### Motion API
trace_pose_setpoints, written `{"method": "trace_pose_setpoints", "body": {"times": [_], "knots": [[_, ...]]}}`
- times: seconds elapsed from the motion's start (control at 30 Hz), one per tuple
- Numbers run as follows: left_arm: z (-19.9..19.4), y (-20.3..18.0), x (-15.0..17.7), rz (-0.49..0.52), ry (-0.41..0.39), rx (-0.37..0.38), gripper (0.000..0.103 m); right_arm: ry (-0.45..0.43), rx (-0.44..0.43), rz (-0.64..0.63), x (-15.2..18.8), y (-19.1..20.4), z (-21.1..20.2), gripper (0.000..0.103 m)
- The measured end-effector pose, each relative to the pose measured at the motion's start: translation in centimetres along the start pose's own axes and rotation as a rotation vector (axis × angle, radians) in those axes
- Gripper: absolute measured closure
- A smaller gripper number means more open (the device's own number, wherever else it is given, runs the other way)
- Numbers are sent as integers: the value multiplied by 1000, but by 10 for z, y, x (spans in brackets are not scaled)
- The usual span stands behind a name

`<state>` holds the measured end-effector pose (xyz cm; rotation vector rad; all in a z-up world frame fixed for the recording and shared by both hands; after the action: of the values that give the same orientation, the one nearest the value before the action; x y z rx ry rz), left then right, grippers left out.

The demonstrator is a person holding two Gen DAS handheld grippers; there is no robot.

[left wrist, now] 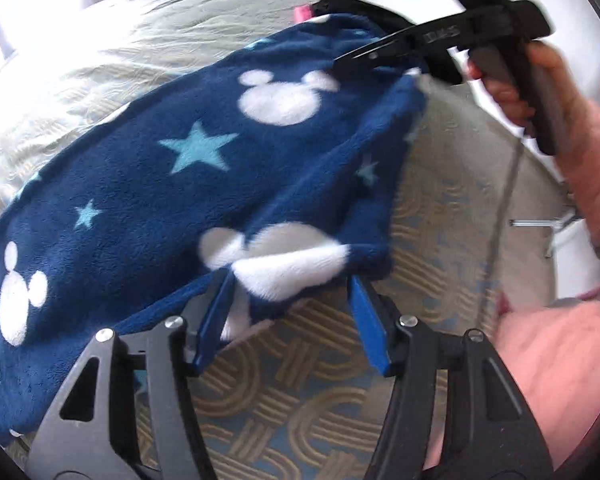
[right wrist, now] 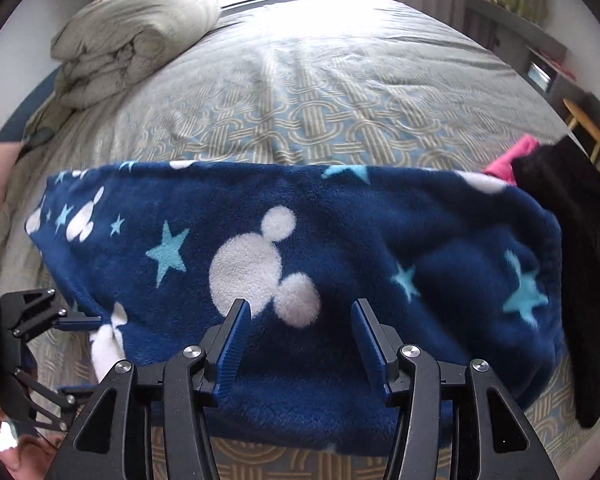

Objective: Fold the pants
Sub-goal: 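Release the pants and smooth the folded legs with both tools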

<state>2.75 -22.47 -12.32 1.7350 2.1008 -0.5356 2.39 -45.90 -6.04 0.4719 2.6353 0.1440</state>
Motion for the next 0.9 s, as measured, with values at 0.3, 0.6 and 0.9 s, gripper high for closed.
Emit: {"method": "trace_pose_setpoints", "body": {"times": [0.3,0.6,0.9], "knots": [[18,-28,14,114,98,27,43,-12,-3,108,8,-28,-3,43],[38,-44,-52,116,-20,52,53,-92,93,151,-6,-60,-18,43],[59,-57,-44,69,21,93,55,-150,189,279,-67,-135,-10,38]]}}
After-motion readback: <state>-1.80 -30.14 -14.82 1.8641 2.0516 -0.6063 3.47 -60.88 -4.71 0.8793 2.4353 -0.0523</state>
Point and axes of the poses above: each gripper's, at about its wrist camera, not at the fingertips, and z roughly the way its jaws point, y to its left, x to its underside, the point moved 6 cm from there along z, roughly the way its jaws point, and after that the axes turned 10 degrees about z, right-handed, at the moved point
